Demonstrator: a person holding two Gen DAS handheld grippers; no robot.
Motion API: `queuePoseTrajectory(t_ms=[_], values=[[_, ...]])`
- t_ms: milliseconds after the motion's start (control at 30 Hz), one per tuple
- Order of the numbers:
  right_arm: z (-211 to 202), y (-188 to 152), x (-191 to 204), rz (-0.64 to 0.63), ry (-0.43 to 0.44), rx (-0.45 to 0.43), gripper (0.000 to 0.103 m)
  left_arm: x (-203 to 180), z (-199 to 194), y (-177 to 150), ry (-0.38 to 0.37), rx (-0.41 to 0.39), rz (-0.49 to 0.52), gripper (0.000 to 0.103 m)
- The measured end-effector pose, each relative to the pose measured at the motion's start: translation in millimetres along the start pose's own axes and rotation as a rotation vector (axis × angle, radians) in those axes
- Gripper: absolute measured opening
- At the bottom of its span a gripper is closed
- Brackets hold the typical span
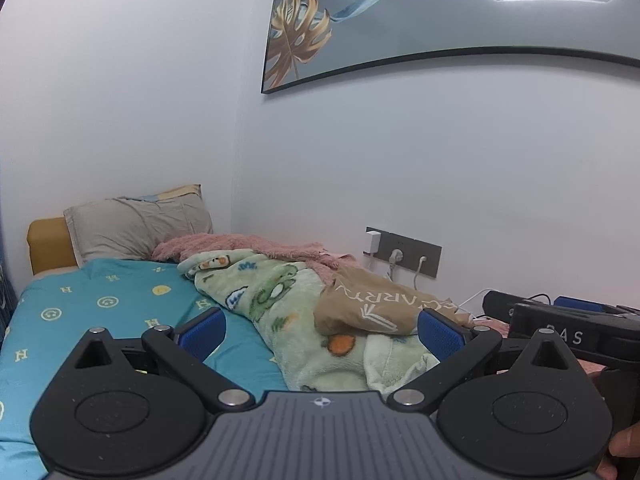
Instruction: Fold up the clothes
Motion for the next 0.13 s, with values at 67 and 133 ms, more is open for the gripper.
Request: queuePoseTrajectory(t_ms=[67,133], values=[[-2.1,0.5,-0.5,0.0,-0.009,0.001,0.092,0.1,-0.7,-0.9,0.007,-0.001,0.004,0.103],[-4.4,0.6,-0.8,-0.003,-0.016,0.0,0.092,0.5,-1.2,-1.0,0.01,0.0,0.006,0.103]])
Point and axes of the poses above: each gripper's, at about its wrist camera, not at the fingertips, and z roughly the way its jaws point, x to its left, y to its top, the point moved 4 cm from there along z, roughly the way its jaws point, and after that the axes turned 5 degrees about -z, right-handed, at the moved point
